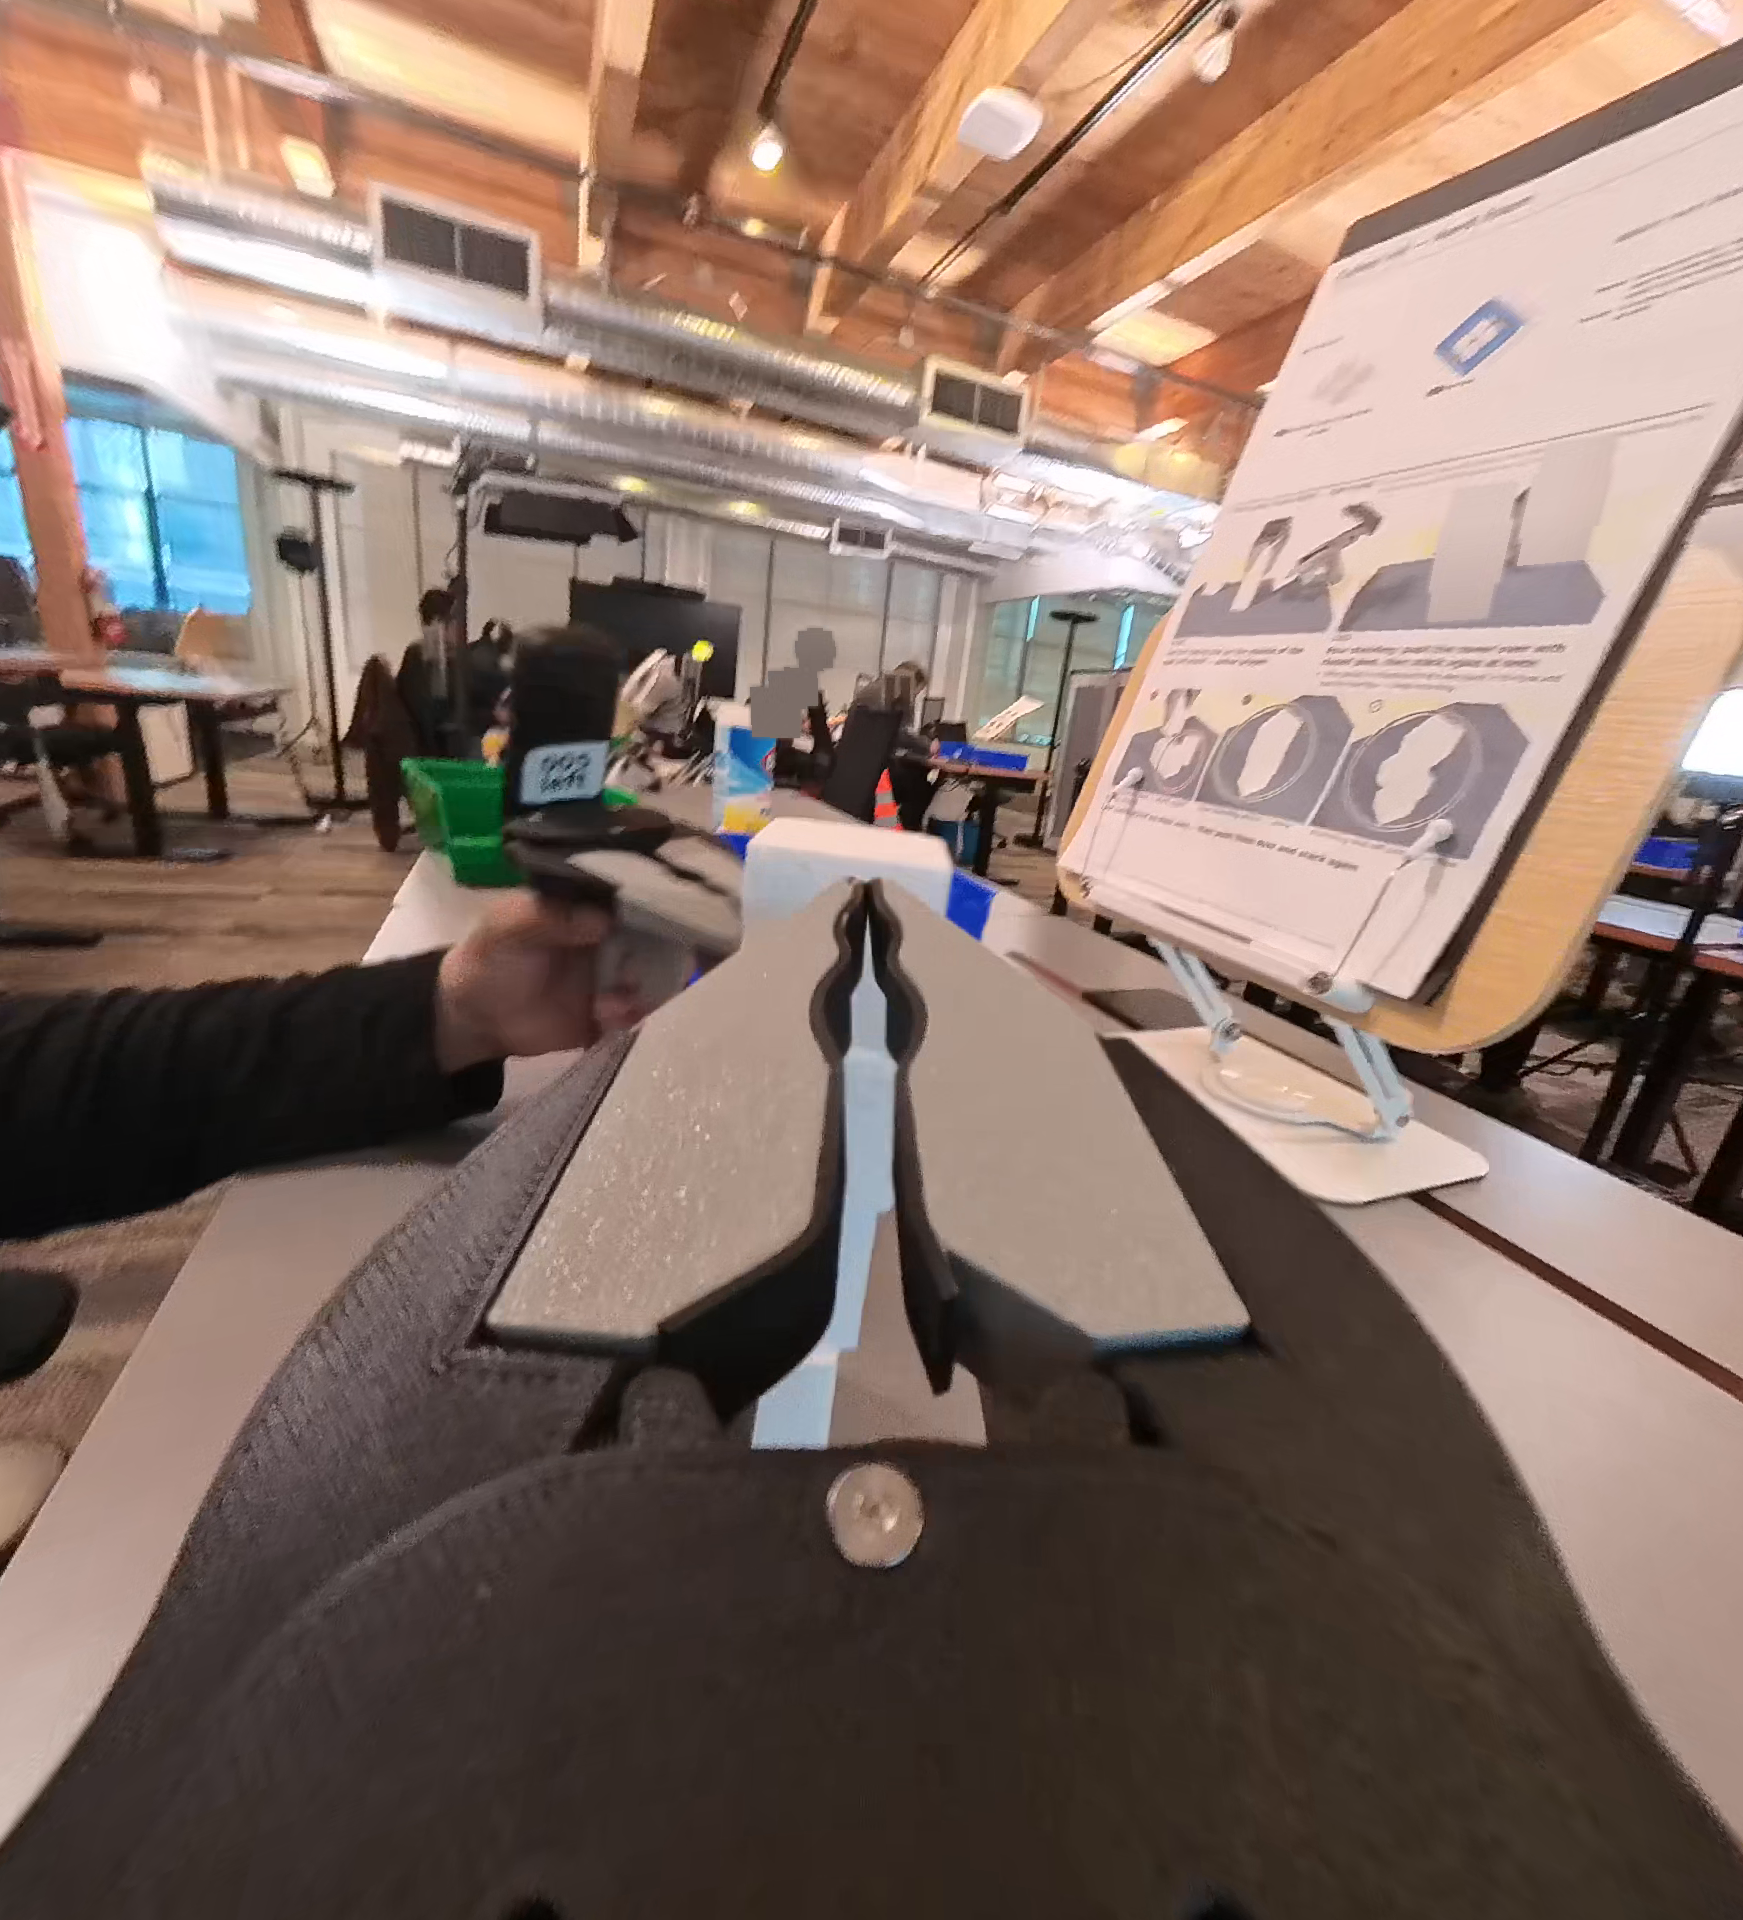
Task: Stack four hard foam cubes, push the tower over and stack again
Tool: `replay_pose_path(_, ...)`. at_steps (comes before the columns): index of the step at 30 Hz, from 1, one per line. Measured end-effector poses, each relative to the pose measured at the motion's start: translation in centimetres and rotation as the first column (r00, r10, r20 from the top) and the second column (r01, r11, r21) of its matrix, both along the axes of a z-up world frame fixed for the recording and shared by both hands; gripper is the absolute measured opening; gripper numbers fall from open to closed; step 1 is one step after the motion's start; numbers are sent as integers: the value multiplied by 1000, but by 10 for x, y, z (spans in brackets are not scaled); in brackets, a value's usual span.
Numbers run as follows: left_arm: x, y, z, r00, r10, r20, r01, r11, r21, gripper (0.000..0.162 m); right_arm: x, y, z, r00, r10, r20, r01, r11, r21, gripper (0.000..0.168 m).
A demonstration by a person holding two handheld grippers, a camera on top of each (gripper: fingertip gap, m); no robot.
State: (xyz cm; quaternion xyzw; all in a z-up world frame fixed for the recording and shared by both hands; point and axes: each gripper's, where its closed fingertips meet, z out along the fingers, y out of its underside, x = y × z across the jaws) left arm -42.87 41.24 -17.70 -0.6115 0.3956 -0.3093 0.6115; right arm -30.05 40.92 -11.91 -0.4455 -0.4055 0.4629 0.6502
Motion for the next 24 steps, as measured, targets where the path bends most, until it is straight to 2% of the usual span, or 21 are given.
replay_pose_path(5, -41, 39, -2, 966, 250, 66, -245, 967, -75, 0, -12, -23, -36, 968, 92, 234, -110, 992, 62, 0)
replay_pose_path(9, -82, 62, -13, 884, 466, 32, -458, 878, -137, 0, -17, -32, -77, 894, 127, 429, -175, 982, 75, 0)
replay_pose_path(18, -114, 66, -3, 810, 579, 98, -559, 811, -169, 2, -38, -28, -135, 749, 162, 642, -239, 971, 33, 0)
replay_pose_path(21, -123, 66, 0, 795, 592, 134, -563, 802, -200, 4, -52, -20, -128, 752, 181, 634, -249, 968, 19, 0)
replay_pose_path(24, -131, 66, 2, 781, 601, 172, -561, 795, -229, 5, -69, -8, -111, 754, 134, 643, -243, 966, 84, 0)
